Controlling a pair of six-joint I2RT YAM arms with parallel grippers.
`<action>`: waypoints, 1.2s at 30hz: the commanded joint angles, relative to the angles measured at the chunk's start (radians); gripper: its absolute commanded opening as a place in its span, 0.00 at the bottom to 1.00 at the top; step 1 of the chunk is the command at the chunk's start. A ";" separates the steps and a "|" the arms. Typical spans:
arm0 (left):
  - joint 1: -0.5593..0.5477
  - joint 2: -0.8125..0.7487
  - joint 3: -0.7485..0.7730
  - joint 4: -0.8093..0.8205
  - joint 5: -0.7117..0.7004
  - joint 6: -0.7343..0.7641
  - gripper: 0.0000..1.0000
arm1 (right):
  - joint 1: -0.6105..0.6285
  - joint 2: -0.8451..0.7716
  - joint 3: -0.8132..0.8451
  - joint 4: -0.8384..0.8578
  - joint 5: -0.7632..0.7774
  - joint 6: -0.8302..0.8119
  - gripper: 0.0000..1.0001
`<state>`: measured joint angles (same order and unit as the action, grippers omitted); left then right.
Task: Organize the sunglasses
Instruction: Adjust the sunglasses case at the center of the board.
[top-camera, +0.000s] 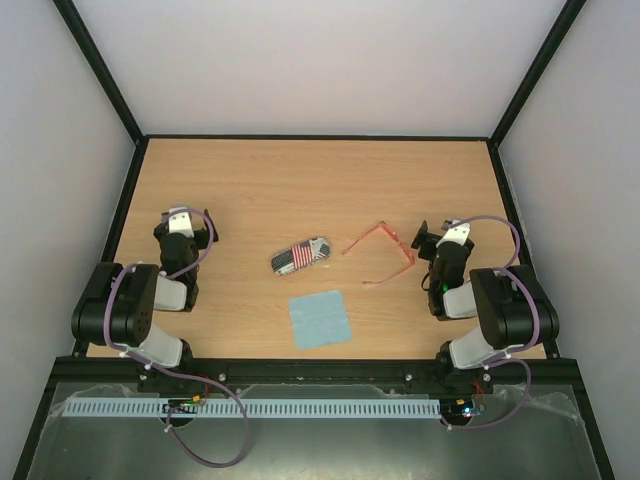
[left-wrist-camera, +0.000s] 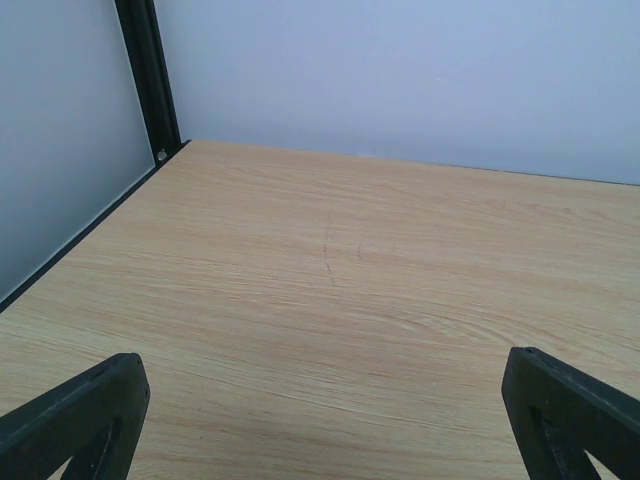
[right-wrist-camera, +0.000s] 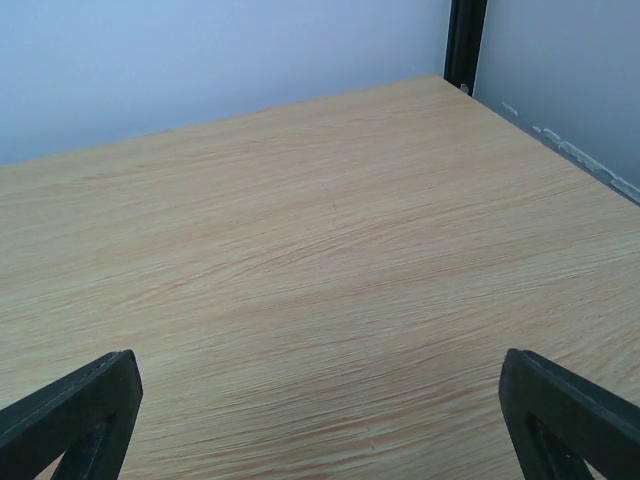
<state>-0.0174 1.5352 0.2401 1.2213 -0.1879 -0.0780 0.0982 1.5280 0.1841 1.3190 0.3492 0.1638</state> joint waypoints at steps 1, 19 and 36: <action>-0.003 -0.001 -0.009 0.051 -0.002 0.005 1.00 | -0.002 0.009 0.016 0.015 0.010 -0.009 0.99; -0.001 0.000 -0.004 0.042 0.002 0.003 0.99 | -0.002 0.007 0.012 0.022 0.010 -0.010 0.98; -0.062 -0.436 0.357 -0.725 -0.045 -0.113 0.99 | 0.005 -0.447 0.217 -0.669 0.086 0.134 0.99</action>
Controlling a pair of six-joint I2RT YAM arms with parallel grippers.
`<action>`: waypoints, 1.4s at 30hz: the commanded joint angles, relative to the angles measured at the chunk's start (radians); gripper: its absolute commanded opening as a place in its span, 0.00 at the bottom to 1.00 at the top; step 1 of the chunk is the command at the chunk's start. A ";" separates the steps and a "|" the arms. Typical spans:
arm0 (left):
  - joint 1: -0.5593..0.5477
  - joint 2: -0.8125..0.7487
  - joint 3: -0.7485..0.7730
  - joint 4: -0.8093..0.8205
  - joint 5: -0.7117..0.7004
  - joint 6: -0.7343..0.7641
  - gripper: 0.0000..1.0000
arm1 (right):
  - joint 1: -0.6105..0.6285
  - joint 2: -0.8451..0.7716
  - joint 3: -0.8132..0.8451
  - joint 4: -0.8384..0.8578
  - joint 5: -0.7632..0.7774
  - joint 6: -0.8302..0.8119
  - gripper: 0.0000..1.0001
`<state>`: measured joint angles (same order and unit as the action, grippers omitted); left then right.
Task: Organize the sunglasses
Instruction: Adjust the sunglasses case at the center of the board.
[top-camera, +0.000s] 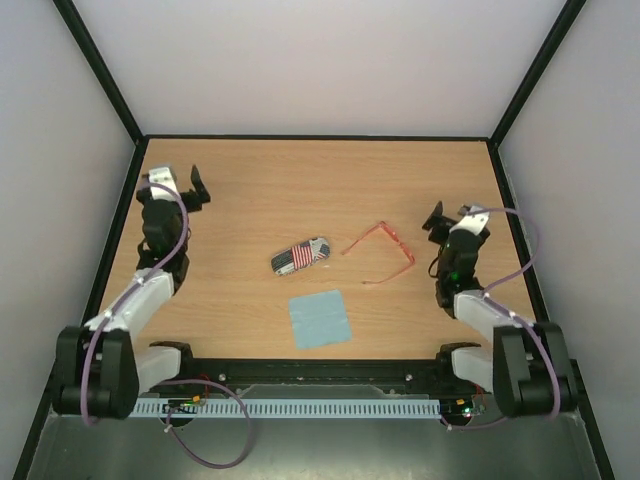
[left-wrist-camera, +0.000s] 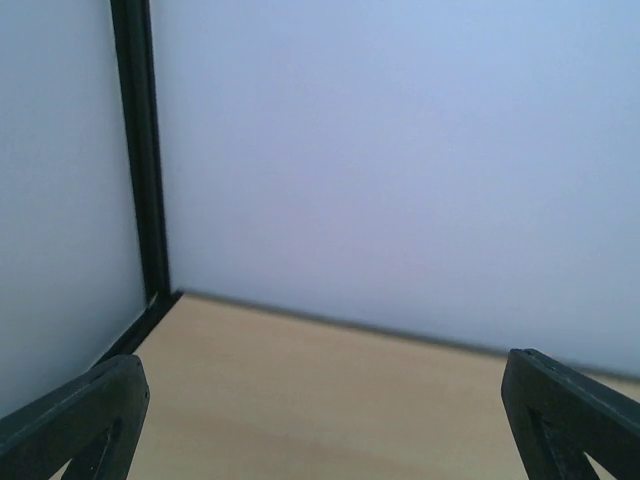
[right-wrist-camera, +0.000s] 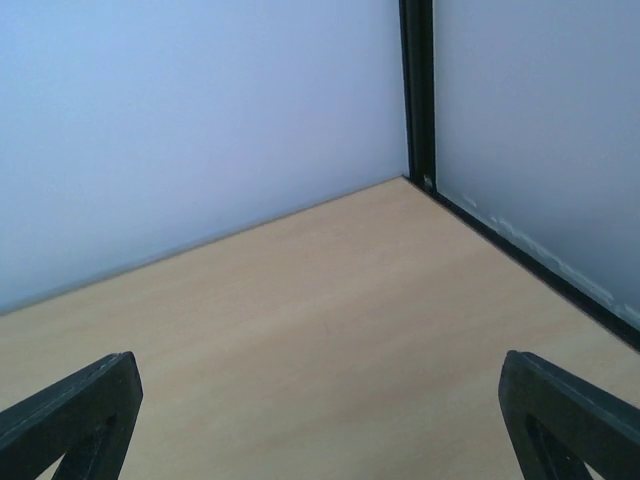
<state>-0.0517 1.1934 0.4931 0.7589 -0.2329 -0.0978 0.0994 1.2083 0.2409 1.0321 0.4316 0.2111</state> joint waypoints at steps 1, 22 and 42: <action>-0.035 -0.110 0.137 -0.314 0.005 -0.145 0.99 | 0.003 -0.161 0.205 -0.506 -0.014 0.132 0.99; -0.173 0.128 0.461 -0.897 0.681 -0.502 1.00 | 0.115 -0.386 0.399 -1.078 -0.837 0.527 0.99; -0.618 0.336 0.590 -1.299 0.047 -0.300 1.00 | 0.220 -0.576 0.194 -1.267 -0.856 0.556 0.99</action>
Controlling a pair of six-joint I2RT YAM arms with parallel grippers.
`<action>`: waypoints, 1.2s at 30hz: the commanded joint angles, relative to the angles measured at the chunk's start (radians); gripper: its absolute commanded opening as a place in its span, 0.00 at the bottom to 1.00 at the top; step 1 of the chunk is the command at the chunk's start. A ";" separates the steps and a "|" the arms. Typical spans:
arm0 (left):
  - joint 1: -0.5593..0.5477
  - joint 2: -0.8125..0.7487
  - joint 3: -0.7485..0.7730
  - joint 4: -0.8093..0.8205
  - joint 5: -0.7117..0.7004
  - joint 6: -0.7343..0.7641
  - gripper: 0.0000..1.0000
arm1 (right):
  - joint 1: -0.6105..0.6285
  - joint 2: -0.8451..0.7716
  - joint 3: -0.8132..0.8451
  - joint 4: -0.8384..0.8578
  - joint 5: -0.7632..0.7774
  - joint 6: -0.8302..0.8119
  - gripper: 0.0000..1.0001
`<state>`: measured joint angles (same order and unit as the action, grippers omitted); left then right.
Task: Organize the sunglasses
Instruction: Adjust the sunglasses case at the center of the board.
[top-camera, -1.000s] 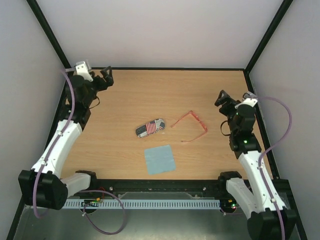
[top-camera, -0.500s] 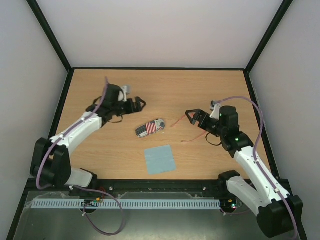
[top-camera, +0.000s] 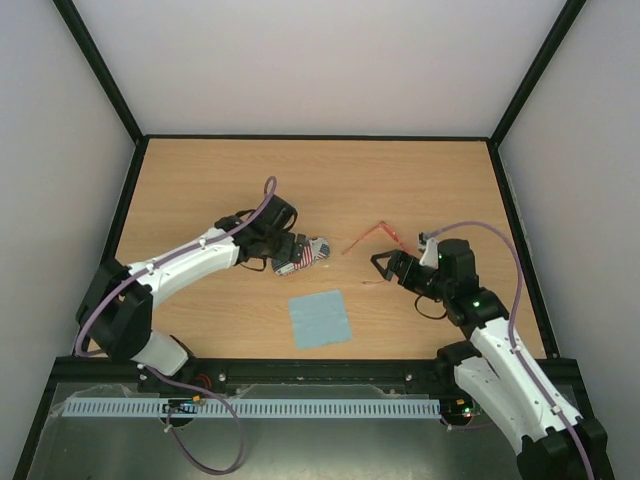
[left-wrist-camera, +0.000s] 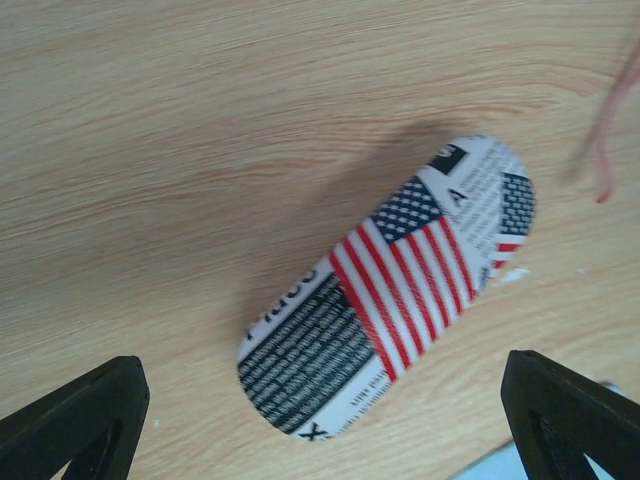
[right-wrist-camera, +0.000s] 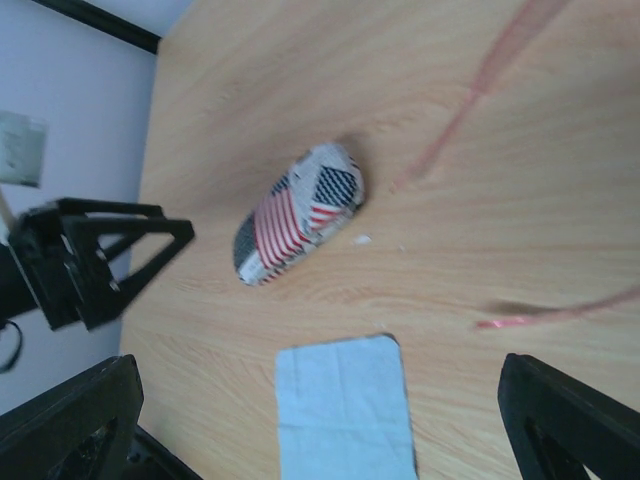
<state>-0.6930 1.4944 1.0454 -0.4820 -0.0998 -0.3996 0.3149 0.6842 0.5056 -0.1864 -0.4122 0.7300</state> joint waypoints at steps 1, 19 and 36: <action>0.038 0.038 0.041 -0.046 -0.076 -0.009 0.99 | 0.004 -0.066 -0.084 -0.042 -0.005 0.054 0.98; 0.214 0.213 0.054 0.011 -0.013 -0.072 0.24 | 0.004 -0.062 -0.035 -0.068 -0.008 0.077 1.00; 0.094 0.188 -0.094 0.086 0.065 -0.160 0.17 | 0.097 0.265 0.137 0.050 0.037 0.059 0.99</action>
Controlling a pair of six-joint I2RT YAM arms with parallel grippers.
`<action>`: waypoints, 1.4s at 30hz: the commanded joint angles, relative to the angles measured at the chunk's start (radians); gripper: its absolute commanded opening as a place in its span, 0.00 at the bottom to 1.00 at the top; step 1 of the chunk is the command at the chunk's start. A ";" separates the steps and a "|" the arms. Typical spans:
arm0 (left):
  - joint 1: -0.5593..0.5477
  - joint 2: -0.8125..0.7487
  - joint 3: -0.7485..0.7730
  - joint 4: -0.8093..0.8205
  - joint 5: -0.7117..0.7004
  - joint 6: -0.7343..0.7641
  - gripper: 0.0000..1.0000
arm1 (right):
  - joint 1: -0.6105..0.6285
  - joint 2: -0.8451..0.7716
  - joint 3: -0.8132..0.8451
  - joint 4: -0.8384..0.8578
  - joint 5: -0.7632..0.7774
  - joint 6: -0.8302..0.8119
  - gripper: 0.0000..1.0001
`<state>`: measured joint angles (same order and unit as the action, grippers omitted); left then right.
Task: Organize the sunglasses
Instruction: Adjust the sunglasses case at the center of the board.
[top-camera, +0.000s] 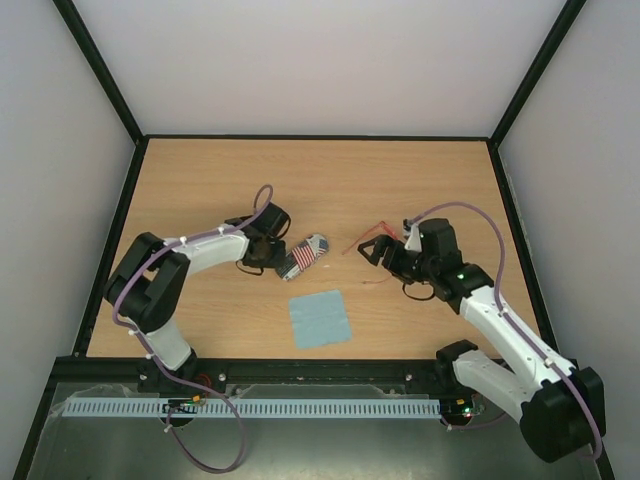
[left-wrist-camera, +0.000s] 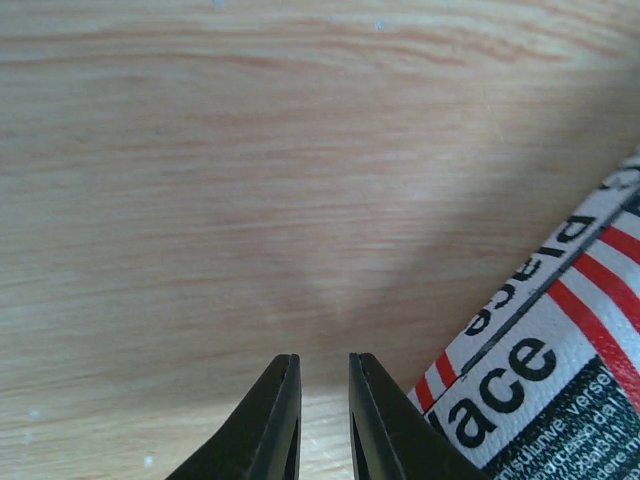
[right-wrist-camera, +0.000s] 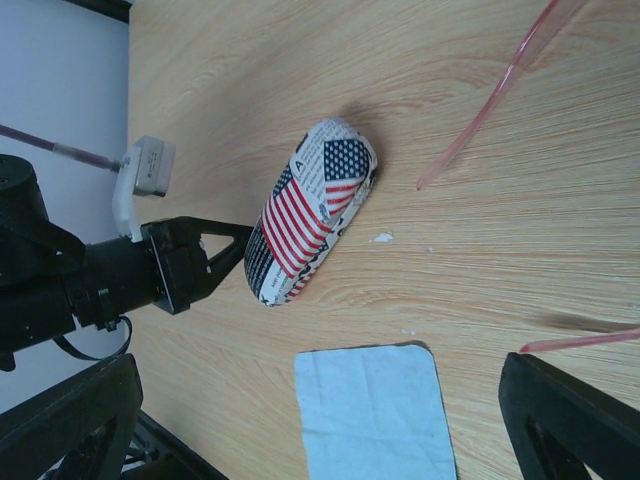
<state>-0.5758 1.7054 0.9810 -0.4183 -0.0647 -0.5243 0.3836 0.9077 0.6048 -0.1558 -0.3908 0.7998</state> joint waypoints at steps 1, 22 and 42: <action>-0.032 -0.029 -0.035 0.027 0.034 -0.043 0.17 | 0.036 0.053 0.041 0.023 0.017 -0.013 0.99; -0.063 -0.224 -0.113 -0.003 -0.019 -0.116 0.26 | 0.203 0.472 0.476 -0.264 0.237 -0.286 0.99; 0.149 -0.367 -0.309 0.250 0.265 -0.156 0.32 | 0.454 0.985 0.951 -0.532 0.542 -0.202 0.99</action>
<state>-0.4202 1.2903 0.7025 -0.2798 0.1146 -0.6476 0.8219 1.8870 1.5063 -0.5640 0.0517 0.5632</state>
